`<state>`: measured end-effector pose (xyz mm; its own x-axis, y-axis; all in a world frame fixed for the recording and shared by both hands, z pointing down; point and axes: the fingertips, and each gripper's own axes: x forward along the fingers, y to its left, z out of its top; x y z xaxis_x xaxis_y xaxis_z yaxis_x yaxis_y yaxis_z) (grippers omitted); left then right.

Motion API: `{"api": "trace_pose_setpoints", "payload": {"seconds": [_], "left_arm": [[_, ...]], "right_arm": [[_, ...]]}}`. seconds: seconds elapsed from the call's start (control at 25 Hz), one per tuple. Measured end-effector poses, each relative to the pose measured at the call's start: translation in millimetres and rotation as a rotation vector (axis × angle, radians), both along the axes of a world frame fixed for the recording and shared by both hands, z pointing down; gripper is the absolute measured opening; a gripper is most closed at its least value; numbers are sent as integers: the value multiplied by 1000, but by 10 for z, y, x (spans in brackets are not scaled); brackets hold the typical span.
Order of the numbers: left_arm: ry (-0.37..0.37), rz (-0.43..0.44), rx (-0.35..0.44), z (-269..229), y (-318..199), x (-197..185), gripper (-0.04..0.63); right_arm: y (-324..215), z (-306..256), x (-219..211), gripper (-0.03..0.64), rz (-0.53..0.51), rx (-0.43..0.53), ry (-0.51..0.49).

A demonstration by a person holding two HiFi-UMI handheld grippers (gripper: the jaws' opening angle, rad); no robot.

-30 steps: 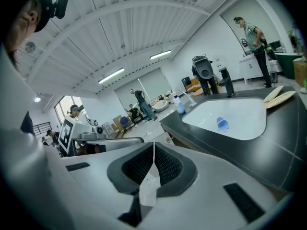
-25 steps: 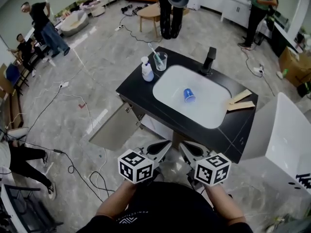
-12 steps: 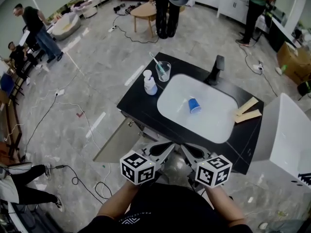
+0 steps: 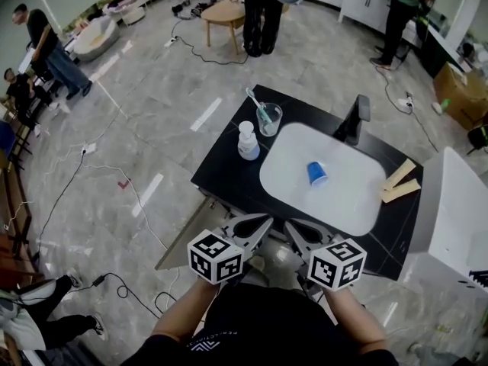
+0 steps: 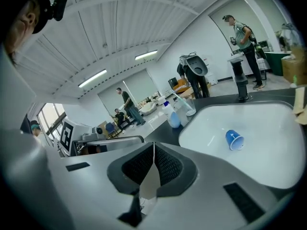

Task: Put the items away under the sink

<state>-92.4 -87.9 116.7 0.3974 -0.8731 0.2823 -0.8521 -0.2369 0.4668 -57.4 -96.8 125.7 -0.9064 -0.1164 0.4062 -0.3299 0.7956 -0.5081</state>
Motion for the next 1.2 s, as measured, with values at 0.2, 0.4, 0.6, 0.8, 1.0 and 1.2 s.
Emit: {"api": "trace_pose_setpoints", "payload": {"seconds": [0.2,0.4,0.6,0.8,1.0,1.2], "left_arm": [[-57,6,21,1,-102,-285,11],[-36,39,11,81,-199,-454,11],[-50,-22,20,156,-364,-610,11],[-97,-92,9,207,-545,-731,11],[-125,-158,-10,264,-691,-906,11],[-122,-232,-16,335,-821,-1095,11]], "right_arm": [[-81,-8,-271,35,29,-17,-6],[-167,45,-431,35,44,-19,4],[-289,116,-483,37,31,-30,28],[-462,150,-560,35,-9,-36,36],[-626,150,-708,37,-54,-38,24],[-746,259,-844,35,-90,-71,29]]}}
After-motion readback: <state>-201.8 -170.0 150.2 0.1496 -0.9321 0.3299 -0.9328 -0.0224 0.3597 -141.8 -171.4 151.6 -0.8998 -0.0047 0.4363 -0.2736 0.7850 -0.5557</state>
